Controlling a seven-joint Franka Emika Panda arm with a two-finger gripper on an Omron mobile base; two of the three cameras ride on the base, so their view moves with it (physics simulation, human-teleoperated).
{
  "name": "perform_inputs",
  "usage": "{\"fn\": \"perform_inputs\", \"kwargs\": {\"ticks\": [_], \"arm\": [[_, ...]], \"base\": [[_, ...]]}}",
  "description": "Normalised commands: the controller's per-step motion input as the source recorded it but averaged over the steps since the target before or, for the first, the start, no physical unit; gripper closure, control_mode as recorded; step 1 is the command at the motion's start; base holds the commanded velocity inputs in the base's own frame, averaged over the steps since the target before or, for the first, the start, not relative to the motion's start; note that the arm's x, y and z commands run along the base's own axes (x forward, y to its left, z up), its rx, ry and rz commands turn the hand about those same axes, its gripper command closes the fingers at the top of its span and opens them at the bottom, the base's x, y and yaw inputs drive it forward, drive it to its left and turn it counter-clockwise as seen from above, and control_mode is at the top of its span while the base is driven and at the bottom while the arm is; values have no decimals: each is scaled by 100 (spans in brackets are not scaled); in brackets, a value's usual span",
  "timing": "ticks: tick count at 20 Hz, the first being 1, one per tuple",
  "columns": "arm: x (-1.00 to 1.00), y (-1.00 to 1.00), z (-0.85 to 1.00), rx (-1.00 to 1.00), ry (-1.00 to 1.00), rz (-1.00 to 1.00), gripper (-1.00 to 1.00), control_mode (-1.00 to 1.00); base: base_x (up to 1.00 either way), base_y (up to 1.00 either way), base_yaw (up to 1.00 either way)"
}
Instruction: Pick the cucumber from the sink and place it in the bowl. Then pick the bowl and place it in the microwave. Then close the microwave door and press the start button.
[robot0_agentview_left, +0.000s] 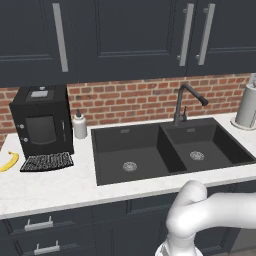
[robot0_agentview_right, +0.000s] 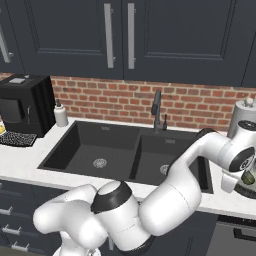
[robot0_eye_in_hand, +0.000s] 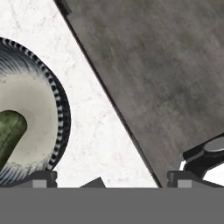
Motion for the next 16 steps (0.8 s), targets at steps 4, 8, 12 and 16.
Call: {"fn": "perform_inputs", "kwargs": {"ticks": [4, 8, 12, 16], "arm": [[14, -11, -10, 2, 0, 0, -100, -100], [15, -11, -8, 3, 0, 0, -100, -100], [15, -22, -9, 4, 0, 3, -100, -100], [11, -13, -11, 2, 0, 3, -100, -100]], "base": [[0, 0, 0], [0, 0, 0], [0, 0, 0], [0, 0, 0]]}}
